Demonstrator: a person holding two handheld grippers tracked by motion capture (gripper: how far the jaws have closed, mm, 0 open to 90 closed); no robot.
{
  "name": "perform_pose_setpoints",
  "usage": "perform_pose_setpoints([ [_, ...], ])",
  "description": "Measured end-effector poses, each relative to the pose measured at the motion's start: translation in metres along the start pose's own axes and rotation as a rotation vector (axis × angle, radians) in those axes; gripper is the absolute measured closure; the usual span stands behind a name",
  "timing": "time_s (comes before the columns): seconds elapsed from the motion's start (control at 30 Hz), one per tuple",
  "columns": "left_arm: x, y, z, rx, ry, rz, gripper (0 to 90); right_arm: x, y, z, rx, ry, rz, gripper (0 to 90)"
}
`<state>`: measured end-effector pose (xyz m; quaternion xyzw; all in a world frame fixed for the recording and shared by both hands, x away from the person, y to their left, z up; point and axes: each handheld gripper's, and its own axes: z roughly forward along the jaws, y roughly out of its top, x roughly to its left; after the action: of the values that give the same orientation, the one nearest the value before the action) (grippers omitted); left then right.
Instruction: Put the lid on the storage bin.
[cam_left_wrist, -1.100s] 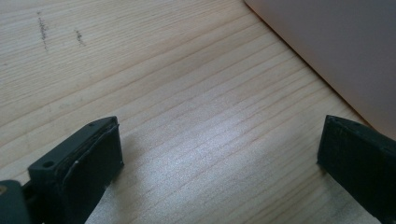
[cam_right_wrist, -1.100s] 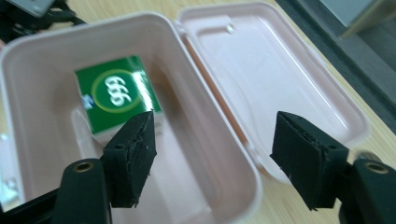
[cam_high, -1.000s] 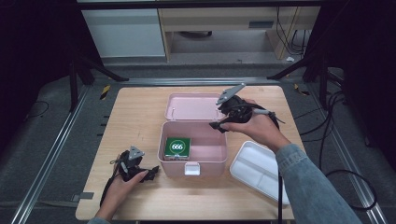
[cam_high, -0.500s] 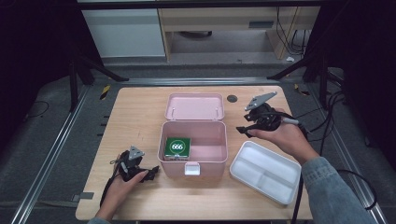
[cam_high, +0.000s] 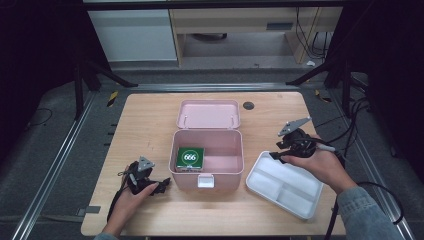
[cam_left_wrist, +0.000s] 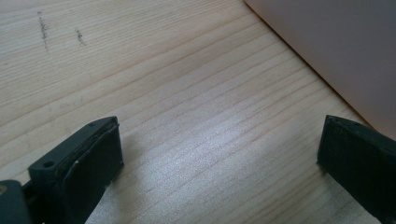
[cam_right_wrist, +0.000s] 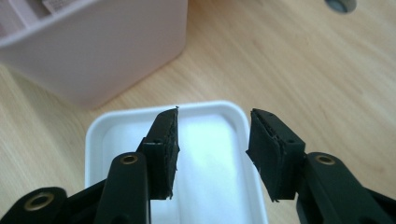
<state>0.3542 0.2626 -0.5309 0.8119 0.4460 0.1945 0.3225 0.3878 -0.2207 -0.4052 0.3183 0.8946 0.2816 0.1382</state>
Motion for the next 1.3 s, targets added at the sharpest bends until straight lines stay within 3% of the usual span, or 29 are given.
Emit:
perform_pose_setpoints([
  [0.27,0.0,0.0,0.0,0.0,0.001,-0.002,0.0,0.005,-0.026,0.005,0.032,0.025,0.027,58.8],
  [0.7,0.0,0.0,0.0,0.001,0.001,0.001,0.0,0.013,-0.056,0.017,0.075,0.077,0.031,70.1],
  [0.93,0.0,0.0,0.0,0.002,0.001,0.002,0.0,0.017,-0.059,0.03,0.126,0.098,0.016,70.9],
  [1.3,0.0,0.0,0.0,0.001,0.001,0.002,0.0,0.013,-0.059,0.048,0.212,0.104,0.0,72.9],
])
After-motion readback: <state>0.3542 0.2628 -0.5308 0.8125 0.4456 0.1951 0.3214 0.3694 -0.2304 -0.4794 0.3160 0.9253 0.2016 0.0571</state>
